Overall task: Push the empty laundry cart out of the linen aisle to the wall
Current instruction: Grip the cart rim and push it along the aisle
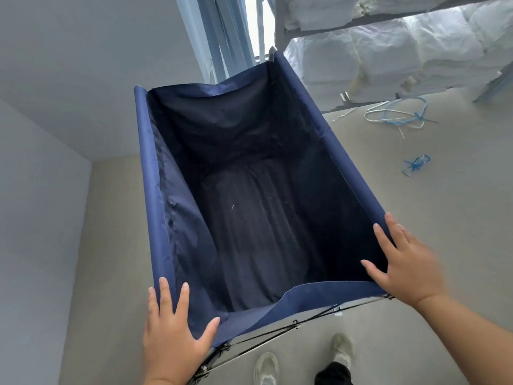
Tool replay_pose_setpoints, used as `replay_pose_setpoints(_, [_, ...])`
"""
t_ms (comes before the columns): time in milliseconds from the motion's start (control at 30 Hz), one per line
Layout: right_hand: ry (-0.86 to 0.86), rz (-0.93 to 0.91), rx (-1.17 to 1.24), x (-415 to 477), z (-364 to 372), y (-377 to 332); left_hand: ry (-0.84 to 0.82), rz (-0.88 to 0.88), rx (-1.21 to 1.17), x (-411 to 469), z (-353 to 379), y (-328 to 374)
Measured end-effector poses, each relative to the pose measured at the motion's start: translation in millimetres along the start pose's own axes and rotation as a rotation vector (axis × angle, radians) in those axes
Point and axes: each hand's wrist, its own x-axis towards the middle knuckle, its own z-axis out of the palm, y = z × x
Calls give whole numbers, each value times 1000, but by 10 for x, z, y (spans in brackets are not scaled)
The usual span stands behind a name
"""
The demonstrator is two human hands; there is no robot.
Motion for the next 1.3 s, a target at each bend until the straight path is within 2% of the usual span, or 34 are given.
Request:
replay_pose_setpoints(733, [-48, -278, -16, 1113, -109, 392, 5, -297, -84, -195, 105, 673])
replay_pose_setpoints(1300, [-33, -426, 14, 1733, -113, 293, 33, -480, -103, -177, 52, 894])
